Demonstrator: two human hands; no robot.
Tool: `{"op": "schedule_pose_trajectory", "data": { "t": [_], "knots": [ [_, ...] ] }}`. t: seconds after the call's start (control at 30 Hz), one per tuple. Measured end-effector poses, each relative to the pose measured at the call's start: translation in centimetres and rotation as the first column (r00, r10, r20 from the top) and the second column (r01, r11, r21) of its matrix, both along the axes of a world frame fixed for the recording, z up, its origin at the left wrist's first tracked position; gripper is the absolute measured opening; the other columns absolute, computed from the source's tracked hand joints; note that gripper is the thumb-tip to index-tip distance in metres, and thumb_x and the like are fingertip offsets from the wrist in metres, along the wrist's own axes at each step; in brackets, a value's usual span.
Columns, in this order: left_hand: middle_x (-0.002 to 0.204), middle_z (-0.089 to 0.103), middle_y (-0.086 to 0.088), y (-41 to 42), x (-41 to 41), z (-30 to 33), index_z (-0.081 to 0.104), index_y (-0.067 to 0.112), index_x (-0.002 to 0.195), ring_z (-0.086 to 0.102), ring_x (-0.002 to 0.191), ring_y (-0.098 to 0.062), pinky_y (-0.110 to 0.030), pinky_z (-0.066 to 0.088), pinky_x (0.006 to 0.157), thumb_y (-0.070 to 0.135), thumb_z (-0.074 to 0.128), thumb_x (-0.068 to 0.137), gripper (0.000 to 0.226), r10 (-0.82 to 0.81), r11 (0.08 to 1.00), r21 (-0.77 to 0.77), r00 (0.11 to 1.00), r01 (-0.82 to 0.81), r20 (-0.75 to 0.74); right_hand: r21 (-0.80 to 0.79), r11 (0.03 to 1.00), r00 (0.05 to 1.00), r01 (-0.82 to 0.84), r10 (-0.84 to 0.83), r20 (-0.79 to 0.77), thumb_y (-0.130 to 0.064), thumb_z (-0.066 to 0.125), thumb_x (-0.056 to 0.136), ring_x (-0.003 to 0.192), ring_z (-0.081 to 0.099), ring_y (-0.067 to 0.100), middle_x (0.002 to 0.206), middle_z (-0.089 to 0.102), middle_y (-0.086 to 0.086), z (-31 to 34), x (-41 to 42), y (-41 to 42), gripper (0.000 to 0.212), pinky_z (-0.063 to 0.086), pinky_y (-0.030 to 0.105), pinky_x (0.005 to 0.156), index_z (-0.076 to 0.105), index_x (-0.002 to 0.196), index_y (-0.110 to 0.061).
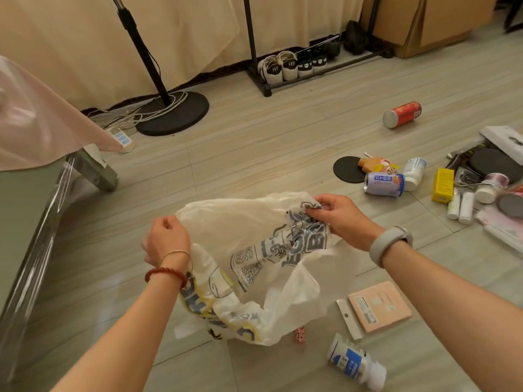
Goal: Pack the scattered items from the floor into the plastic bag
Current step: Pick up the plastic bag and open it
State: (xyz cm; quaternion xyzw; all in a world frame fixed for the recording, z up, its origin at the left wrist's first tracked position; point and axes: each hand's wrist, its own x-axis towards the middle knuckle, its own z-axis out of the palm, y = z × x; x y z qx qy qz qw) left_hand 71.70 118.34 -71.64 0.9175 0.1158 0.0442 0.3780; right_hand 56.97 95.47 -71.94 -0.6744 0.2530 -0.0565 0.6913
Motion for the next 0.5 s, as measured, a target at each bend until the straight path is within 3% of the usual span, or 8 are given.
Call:
{"op": "schedule_pose_trajectory", "data": {
  "t": [0.07, 0.1, 0.17, 0.23, 0.3, 0.37, 0.43, 0.5],
  "knots": [
    [0.127, 0.051, -0.013, -0.6, -0.1, 1.2, 0.054, 0.015, 0.117, 0.039, 0.12, -0.031, -0.046, 0.028, 0.102, 0.021, 0.038, 0.092, 0.03, -0.152, 0.979, 0.162, 0.971, 0.122, 0.187, 0.067, 0.998, 1.0, -0.016, 0.016, 0.01, -0.004, 0.054, 0.088, 0.047, 0.062, 0.003, 0.071, 0.062, 0.005, 0.2, 0.0, -0.1, 0.014, 0.051, 0.016, 0.046, 0.058, 0.079, -0.015],
    [0.127, 0.052, -0.011, -1.2, -0.5, 2.1, 0.053, 0.016, 0.12, 0.04, 0.12, -0.028, -0.045, 0.026, 0.102, 0.022, 0.04, 0.092, 0.032, -0.283, 0.947, 0.245, 0.897, 0.206, 0.34, 0.076, 0.997, 1.0, -0.016, 0.015, 0.016, -0.004, 0.054, 0.088, 0.047, 0.062, 0.003, 0.071, 0.062, 0.005, 0.2, 0.1, -0.1, 0.015, 0.051, 0.016, 0.046, 0.057, 0.078, -0.015],
    [0.122, 0.057, -0.008, -2.9, -1.6, 3.3, 0.053, 0.015, 0.121, 0.04, 0.118, -0.021, -0.042, 0.022, 0.103, 0.03, 0.043, 0.09, 0.036, -0.557, 0.827, 0.444, 0.615, 0.345, 0.559, 0.067, 0.998, 1.0, -0.017, 0.016, 0.024, -0.005, 0.054, 0.088, 0.047, 0.062, 0.003, 0.067, 0.063, 0.002, 0.3, 0.3, 0.0, 0.016, 0.05, 0.016, 0.046, 0.056, 0.075, -0.014],
    [0.132, 0.052, -0.004, -4.7, -2.7, 3.8, 0.044, 0.019, 0.131, 0.035, 0.127, -0.018, -0.043, 0.018, 0.11, 0.045, 0.037, 0.089, 0.05, -0.78, 0.625, 0.623, 0.412, 0.47, 0.471, 0.052, 0.998, 0.998, -0.045, 0.043, 0.044, -0.006, 0.054, 0.088, 0.048, 0.062, 0.005, 0.061, 0.064, -0.001, 0.6, 0.7, 0.3, 0.015, 0.051, 0.017, 0.047, 0.055, 0.075, -0.013],
    [0.144, 0.04, 0.0, -6.2, -3.8, 3.7, 0.023, 0.028, 0.142, 0.026, 0.137, -0.017, -0.048, 0.008, 0.115, 0.06, 0.022, 0.086, 0.065, -0.914, 0.388, 0.662, 0.361, 0.642, 0.185, 0.053, 0.996, 0.992, -0.072, 0.066, 0.105, -0.008, 0.053, 0.089, 0.053, 0.061, 0.009, 0.064, 0.063, 0.001, 1.1, 1.0, 0.8, 0.014, 0.05, 0.021, 0.051, 0.056, 0.076, -0.014],
    [0.131, 0.055, -0.001, -6.6, -4.3, 3.0, 0.021, 0.032, 0.142, 0.041, 0.128, -0.017, -0.045, 0.019, 0.114, 0.06, 0.019, 0.085, 0.063, -0.941, 0.262, 0.551, 0.336, 0.792, -0.035, 0.051, 0.997, 0.985, -0.054, 0.045, 0.166, -0.008, 0.051, 0.09, 0.057, 0.06, 0.01, 0.069, 0.061, 0.003, 1.6, 1.3, 1.1, 0.015, 0.049, 0.022, 0.055, 0.056, 0.078, -0.016],
    [0.102, 0.068, 0.0, -6.1, -4.5, 2.2, 0.049, 0.027, 0.127, 0.06, 0.096, -0.015, -0.027, 0.045, 0.086, 0.048, 0.029, 0.092, 0.045, -0.937, 0.31, 0.457, 0.35, 0.834, -0.003, -0.032, 0.999, 0.989, 0.006, -0.001, 0.151, -0.008, 0.051, 0.091, 0.061, 0.06, 0.012, 0.072, 0.06, 0.003, 1.8, 1.4, 1.7, 0.012, 0.049, 0.021, 0.057, 0.054, 0.085, -0.017],
    [0.083, 0.067, 0.002, -5.5, -4.2, 1.7, 0.064, 0.021, 0.102, 0.059, 0.074, -0.015, -0.016, 0.04, 0.059, 0.039, 0.039, 0.093, 0.032, -0.877, 0.477, 0.425, 0.448, 0.769, 0.174, -0.215, 0.976, 0.998, 0.022, -0.009, 0.061, -0.014, 0.053, 0.09, 0.076, 0.059, 0.019, 0.085, 0.057, 0.003, 1.5, 1.4, 2.5, 0.017, 0.048, 0.023, 0.062, 0.05, 0.107, -0.017]
  ]
}}
